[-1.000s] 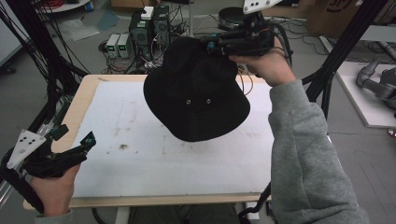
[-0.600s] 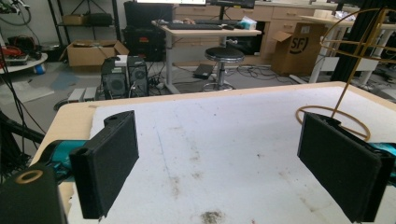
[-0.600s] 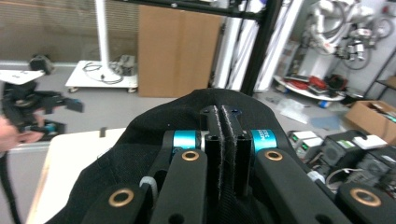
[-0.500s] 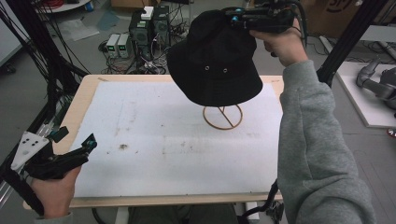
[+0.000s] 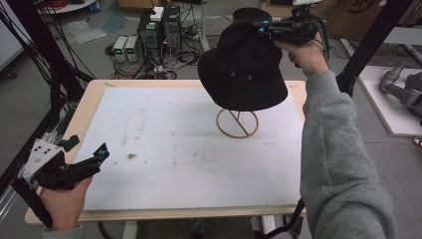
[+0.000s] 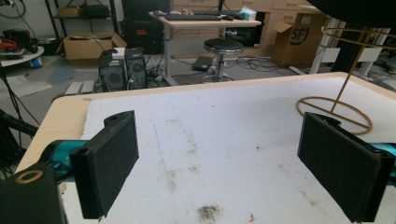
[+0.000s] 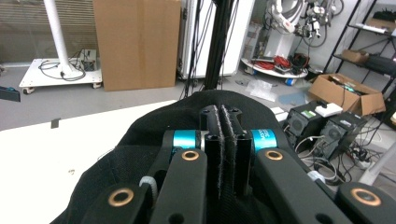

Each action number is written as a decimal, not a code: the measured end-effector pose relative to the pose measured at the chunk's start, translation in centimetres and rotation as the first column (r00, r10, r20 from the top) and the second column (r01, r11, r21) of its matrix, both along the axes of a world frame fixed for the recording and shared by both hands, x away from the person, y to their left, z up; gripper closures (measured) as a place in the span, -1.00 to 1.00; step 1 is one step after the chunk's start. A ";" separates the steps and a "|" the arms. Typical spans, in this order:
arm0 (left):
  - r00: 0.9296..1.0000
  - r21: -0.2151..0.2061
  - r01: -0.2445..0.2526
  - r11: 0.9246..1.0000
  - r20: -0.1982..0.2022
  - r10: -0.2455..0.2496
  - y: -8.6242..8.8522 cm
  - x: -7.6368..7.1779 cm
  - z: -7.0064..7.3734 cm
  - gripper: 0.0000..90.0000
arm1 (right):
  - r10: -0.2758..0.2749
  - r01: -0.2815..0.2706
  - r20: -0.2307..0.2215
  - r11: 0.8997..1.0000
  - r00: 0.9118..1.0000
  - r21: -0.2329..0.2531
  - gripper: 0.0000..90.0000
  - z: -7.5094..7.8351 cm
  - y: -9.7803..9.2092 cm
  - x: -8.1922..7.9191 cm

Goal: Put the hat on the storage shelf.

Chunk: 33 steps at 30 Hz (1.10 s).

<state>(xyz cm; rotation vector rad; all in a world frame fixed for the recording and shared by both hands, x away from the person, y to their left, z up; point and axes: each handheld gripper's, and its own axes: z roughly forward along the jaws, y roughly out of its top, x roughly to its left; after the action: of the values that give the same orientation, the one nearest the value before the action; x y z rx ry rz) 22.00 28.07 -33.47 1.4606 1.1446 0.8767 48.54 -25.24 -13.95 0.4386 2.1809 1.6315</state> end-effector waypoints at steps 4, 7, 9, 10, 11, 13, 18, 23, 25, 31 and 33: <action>1.000 0.002 0.013 1.000 -0.009 -0.013 -0.4 0.4 -0.2 -0.72 | -0.015 0.015 -0.015 1.000 1.000 0.001 0.97 -1.3 -0.5 0.6; 1.000 0.005 0.015 1.000 -0.015 -0.015 -0.4 0.6 -0.3 -0.72 | -0.016 0.016 -0.031 1.000 0.999 -0.001 0.97 -2.4 -0.7 0.9; 1.000 0.005 0.015 1.000 -0.019 -0.015 -0.5 0.7 -0.5 -0.72 | -0.015 0.015 -0.036 1.000 0.999 0.001 0.97 -2.8 -0.8 1.0; 1.000 0.010 0.012 1.000 -0.019 -0.012 -0.6 0.7 -0.5 -0.72 | -0.020 0.020 -0.053 1.000 0.998 0.000 0.97 -3.6 -0.8 1.1; 1.000 0.009 0.008 1.000 -0.013 -0.008 -0.5 0.6 -0.5 -0.72 | -0.018 0.018 -0.055 1.000 0.998 0.001 0.97 -3.9 -0.9 1.2; 1.000 0.009 0.006 1.000 -0.011 -0.006 -0.4 0.5 -0.5 -0.72 | -0.016 0.016 -0.069 1.000 0.998 0.005 0.97 -4.3 -0.9 1.3; 1.000 0.009 0.003 1.000 -0.010 -0.003 -0.3 0.5 -0.5 -0.71 | -0.027 0.027 -0.104 1.000 0.994 -0.005 0.96 -6.3 -1.1 1.6; 1.000 0.013 0.007 1.000 -0.017 -0.007 -0.4 0.6 -0.6 -0.72 | -0.021 0.023 -0.115 1.000 0.993 0.012 0.96 -7.2 -1.5 1.6; 1.000 0.013 0.007 1.000 -0.022 -0.006 -0.4 0.7 -0.7 -0.71 | -0.023 0.024 -0.122 1.000 0.992 0.008 0.96 -7.3 -1.5 1.5; 1.000 0.012 0.006 1.000 -0.023 -0.006 -0.5 0.7 -0.7 -0.71 | -0.025 0.025 -0.120 1.000 0.992 -0.001 0.95 -7.3 -1.5 1.5; 1.000 0.012 0.006 1.000 -0.023 -0.006 -0.5 0.7 -0.7 -0.71 | -0.028 0.029 -0.126 1.000 0.992 0.002 0.93 -7.4 -1.4 1.5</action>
<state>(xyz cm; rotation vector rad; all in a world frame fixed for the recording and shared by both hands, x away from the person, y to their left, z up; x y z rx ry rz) 22.68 27.58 -34.19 1.4864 1.1530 0.8656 50.05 -26.67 -21.30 0.5854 2.2512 1.6337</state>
